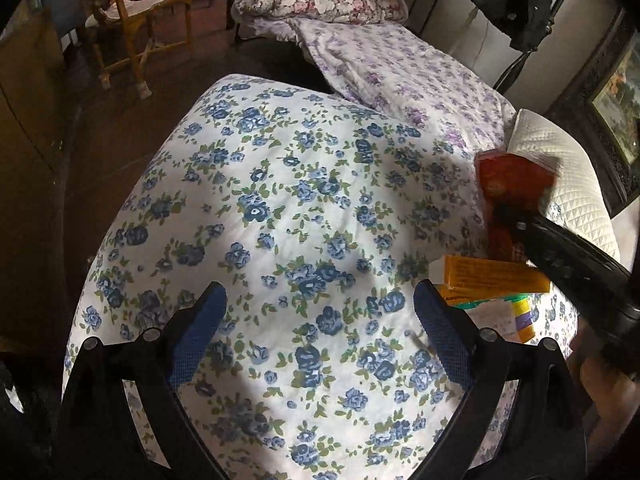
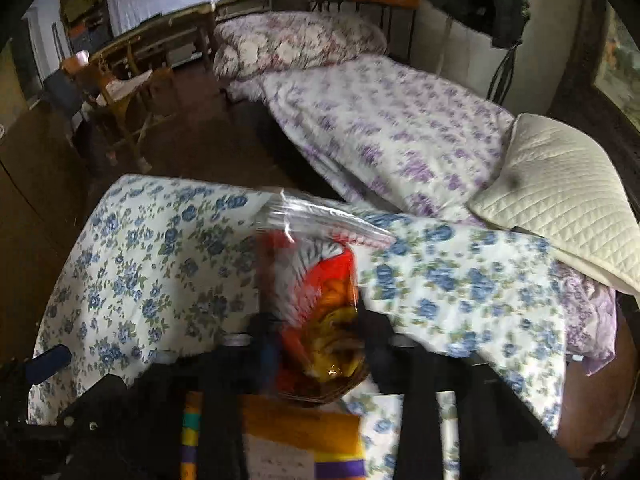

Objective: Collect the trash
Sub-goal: 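Grasp the red snack bag with the right gripper, then grasp the orange medicine box with the left gripper while the right holds the snack bag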

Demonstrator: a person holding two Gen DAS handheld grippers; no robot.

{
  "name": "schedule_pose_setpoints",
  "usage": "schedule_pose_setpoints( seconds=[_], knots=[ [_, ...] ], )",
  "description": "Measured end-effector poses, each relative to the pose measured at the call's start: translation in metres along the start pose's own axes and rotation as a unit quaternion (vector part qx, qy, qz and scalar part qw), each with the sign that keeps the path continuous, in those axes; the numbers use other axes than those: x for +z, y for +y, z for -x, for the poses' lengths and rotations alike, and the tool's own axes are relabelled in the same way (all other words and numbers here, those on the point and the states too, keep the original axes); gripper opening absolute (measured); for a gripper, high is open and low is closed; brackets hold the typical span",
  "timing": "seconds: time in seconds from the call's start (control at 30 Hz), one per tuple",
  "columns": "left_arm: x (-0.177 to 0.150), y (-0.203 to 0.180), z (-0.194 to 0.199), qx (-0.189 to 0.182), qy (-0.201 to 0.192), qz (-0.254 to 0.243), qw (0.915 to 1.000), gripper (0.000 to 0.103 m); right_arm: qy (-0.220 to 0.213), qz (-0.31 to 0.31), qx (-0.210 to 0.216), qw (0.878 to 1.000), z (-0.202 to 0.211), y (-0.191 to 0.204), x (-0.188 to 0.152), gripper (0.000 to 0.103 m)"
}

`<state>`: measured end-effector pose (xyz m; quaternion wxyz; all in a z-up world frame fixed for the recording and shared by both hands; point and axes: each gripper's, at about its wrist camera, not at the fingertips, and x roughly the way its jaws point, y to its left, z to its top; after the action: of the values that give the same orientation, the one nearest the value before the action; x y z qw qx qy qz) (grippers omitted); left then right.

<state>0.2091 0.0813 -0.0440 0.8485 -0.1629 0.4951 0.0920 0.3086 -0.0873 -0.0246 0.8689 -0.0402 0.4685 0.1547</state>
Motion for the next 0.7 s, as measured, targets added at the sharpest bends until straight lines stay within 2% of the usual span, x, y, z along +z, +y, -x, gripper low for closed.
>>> schedule_pose_setpoints(
  seconds=[0.23,0.37,0.47,0.6,0.7],
  knots=[
    [-0.005,-0.013,0.012,-0.009,-0.013,-0.017,0.9997,0.092,-0.081,-0.051,0.005,0.995,0.077,-0.040,-0.030,0.022],
    [-0.007,-0.025,0.015,-0.017,-0.025,-0.051,0.9983,0.092,-0.115,-0.064,-0.001,0.991,0.128,-0.069,-0.074,0.022],
    [-0.009,-0.038,0.017,-0.031,-0.046,-0.085,0.9949,0.092,-0.115,-0.091,-0.008,0.989,0.151,-0.086,-0.112,0.022],
    [-0.009,-0.055,0.013,-0.035,-0.060,-0.141,0.9876,0.092,-0.104,-0.149,0.006,0.983,0.165,-0.106,-0.173,0.022],
    [-0.006,-0.068,0.007,-0.037,-0.058,-0.182,0.9809,0.092,-0.088,-0.149,0.007,0.985,0.161,-0.111,-0.194,0.023]
  ],
)
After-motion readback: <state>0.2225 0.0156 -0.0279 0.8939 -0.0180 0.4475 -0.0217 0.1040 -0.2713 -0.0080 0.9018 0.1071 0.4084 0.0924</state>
